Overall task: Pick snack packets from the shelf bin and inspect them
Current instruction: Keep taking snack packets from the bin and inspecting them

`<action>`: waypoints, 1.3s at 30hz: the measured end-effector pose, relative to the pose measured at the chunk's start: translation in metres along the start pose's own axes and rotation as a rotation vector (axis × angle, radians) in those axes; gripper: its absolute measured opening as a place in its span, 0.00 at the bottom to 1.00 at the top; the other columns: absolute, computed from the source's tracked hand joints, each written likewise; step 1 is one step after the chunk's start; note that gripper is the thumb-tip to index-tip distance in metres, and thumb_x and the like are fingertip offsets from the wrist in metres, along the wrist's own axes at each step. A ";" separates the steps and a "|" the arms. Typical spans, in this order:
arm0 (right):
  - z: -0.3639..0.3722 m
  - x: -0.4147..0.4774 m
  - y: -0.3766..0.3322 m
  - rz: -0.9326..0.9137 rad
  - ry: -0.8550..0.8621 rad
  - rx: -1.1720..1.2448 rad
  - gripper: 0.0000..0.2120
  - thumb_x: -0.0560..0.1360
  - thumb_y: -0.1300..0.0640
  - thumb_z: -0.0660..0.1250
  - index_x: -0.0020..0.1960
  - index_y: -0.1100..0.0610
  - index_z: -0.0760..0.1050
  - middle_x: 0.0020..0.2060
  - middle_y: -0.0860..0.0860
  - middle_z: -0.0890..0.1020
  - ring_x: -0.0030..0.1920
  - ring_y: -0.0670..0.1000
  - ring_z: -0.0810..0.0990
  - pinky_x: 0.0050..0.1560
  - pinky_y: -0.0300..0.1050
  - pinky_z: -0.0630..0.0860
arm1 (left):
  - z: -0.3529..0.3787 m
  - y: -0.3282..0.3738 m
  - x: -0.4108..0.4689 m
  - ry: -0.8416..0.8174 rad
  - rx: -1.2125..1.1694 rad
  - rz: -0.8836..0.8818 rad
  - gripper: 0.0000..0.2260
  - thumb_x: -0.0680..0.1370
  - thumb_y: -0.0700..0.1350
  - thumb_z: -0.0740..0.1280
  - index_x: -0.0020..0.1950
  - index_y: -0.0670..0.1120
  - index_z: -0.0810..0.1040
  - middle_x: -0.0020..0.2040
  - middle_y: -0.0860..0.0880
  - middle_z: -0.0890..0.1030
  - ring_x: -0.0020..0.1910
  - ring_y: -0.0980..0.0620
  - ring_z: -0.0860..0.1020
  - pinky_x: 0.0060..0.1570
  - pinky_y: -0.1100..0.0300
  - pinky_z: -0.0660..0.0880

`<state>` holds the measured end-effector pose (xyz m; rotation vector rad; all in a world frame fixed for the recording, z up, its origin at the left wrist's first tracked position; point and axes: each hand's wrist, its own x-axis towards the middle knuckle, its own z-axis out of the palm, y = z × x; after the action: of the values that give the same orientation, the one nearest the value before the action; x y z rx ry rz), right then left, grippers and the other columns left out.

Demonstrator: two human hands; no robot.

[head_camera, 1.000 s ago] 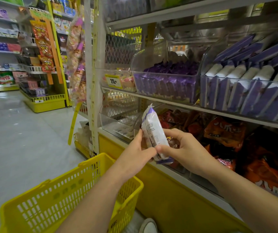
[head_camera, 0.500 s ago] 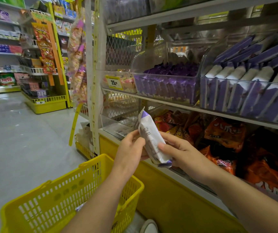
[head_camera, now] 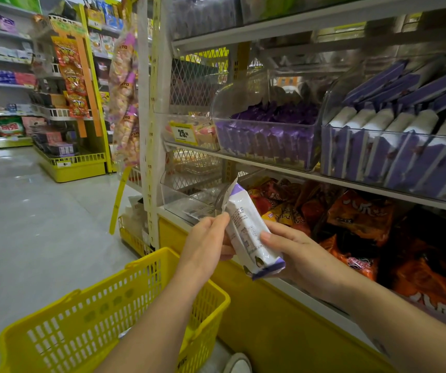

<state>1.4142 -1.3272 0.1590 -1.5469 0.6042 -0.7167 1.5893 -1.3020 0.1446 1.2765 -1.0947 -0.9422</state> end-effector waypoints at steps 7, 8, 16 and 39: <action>0.009 -0.004 -0.018 -0.164 0.147 -0.227 0.14 0.80 0.50 0.58 0.63 0.40 0.74 0.56 0.49 0.83 0.57 0.61 0.79 0.52 0.55 0.79 | 0.025 0.033 -0.015 -0.388 -0.396 -0.153 0.27 0.80 0.59 0.59 0.75 0.47 0.64 0.68 0.40 0.74 0.50 0.48 0.80 0.42 0.54 0.80; 0.011 -0.007 -0.024 -0.191 0.123 -0.260 0.14 0.80 0.48 0.56 0.63 0.40 0.75 0.57 0.47 0.82 0.58 0.55 0.80 0.50 0.48 0.80 | 0.029 0.038 -0.017 -0.393 -0.425 -0.141 0.27 0.79 0.57 0.62 0.74 0.46 0.64 0.68 0.39 0.74 0.50 0.47 0.81 0.44 0.52 0.81; -0.022 -0.051 -0.077 -0.312 0.220 -0.359 0.25 0.70 0.50 0.72 0.66 0.40 0.71 0.60 0.46 0.81 0.59 0.44 0.80 0.56 0.40 0.78 | 0.046 0.089 -0.022 -0.275 -0.737 0.019 0.15 0.82 0.39 0.57 0.68 0.44 0.73 0.55 0.40 0.84 0.47 0.44 0.84 0.39 0.50 0.82; -0.149 -0.181 -0.277 -0.377 0.625 -1.038 0.06 0.72 0.48 0.71 0.42 0.50 0.81 0.30 0.46 0.84 0.25 0.43 0.79 0.25 0.32 0.70 | 0.199 0.213 -0.019 -0.398 0.425 0.645 0.11 0.80 0.38 0.61 0.50 0.51 0.82 0.47 0.52 0.84 0.44 0.61 0.81 0.37 0.77 0.71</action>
<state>1.1737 -1.2658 0.4235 -2.4394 1.3009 -1.3132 1.3810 -1.3145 0.3499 0.9624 -1.9507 -0.4840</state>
